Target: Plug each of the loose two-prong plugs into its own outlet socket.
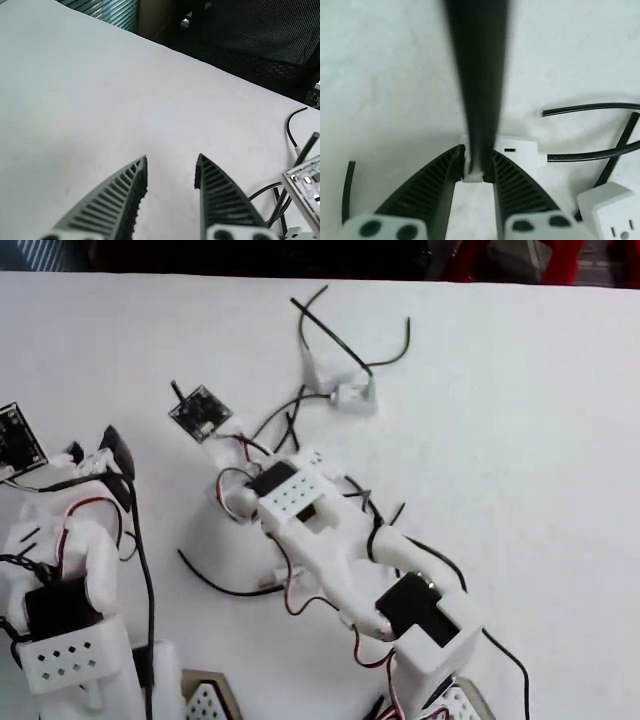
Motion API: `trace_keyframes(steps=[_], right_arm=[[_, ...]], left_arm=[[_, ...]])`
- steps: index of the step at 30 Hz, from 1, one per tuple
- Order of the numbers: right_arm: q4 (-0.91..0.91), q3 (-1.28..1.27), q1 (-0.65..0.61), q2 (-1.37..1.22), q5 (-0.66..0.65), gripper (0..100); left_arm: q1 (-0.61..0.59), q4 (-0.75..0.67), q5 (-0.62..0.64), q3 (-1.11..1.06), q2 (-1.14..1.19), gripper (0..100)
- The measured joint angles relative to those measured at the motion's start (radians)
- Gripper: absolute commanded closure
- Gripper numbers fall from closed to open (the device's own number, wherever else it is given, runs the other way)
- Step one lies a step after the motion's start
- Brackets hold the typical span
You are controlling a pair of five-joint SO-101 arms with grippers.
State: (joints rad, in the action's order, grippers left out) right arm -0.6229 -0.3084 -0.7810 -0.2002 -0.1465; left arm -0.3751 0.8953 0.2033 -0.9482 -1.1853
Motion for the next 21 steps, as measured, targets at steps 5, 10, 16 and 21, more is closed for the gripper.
trace_keyframes(steps=[5, 10, 16, 21], right_arm=[[0.009, -0.048, 0.000, -0.011, 0.000, 98.1], [0.029, -0.049, 0.000, -0.074, 0.002, 98.1], [0.029, -0.044, 0.000, -0.071, 0.002, 98.1], [0.025, -0.058, 0.026, 0.046, 0.000, 98.1]], left_arm=[[0.000, 0.000, 0.000, 0.000, 0.000, 83], [0.000, 0.000, 0.000, 0.000, 0.000, 83], [0.000, 0.000, 0.000, 0.000, 0.000, 83], [0.000, 0.000, 0.000, 0.000, 0.000, 83]])
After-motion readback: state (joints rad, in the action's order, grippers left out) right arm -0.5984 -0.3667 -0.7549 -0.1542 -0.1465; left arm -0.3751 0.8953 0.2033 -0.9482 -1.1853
